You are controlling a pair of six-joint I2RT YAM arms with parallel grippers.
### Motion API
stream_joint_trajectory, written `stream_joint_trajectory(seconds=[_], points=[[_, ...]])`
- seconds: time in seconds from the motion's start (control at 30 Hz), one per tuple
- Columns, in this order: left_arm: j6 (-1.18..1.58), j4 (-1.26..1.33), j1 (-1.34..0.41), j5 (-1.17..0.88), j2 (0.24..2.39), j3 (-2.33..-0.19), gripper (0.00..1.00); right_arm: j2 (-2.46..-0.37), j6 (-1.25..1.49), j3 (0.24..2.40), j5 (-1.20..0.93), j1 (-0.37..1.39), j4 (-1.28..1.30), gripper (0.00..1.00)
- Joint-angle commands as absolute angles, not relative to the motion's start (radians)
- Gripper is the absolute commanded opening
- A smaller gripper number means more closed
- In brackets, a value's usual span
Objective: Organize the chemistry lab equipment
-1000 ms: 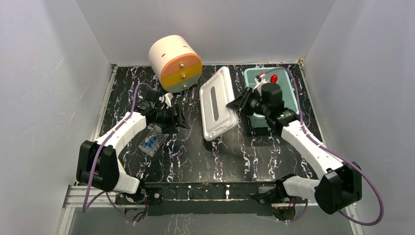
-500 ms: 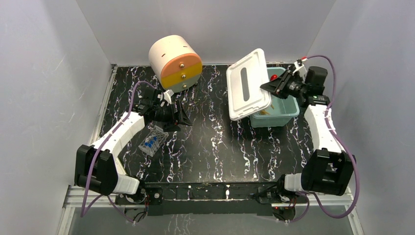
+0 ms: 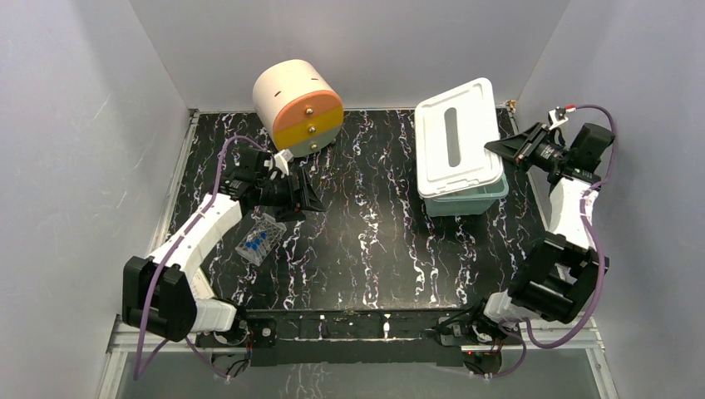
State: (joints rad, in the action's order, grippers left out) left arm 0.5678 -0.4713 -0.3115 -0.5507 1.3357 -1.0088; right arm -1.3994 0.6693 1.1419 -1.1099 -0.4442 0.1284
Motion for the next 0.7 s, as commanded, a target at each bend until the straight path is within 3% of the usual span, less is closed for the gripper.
stream_joint_trajectory(seconds=[0.0, 0.4, 0.67], points=[[0.553, -0.475, -0.308, -0.549, 1.272, -1.010, 0.75, -1.430, 0.689, 1.160, -1.278, -0.489, 0.024, 0.14], [0.537, -0.492, -0.308, -0.558, 1.281, -1.015, 0.75, -1.607, 0.713, 1.198, -1.383, -0.572, 0.035, 0.17], [0.538, -0.494, -0.308, -0.559, 1.270, -1.002, 0.75, -1.731, 0.560, 1.361, -1.363, -0.571, 0.256, 0.23]])
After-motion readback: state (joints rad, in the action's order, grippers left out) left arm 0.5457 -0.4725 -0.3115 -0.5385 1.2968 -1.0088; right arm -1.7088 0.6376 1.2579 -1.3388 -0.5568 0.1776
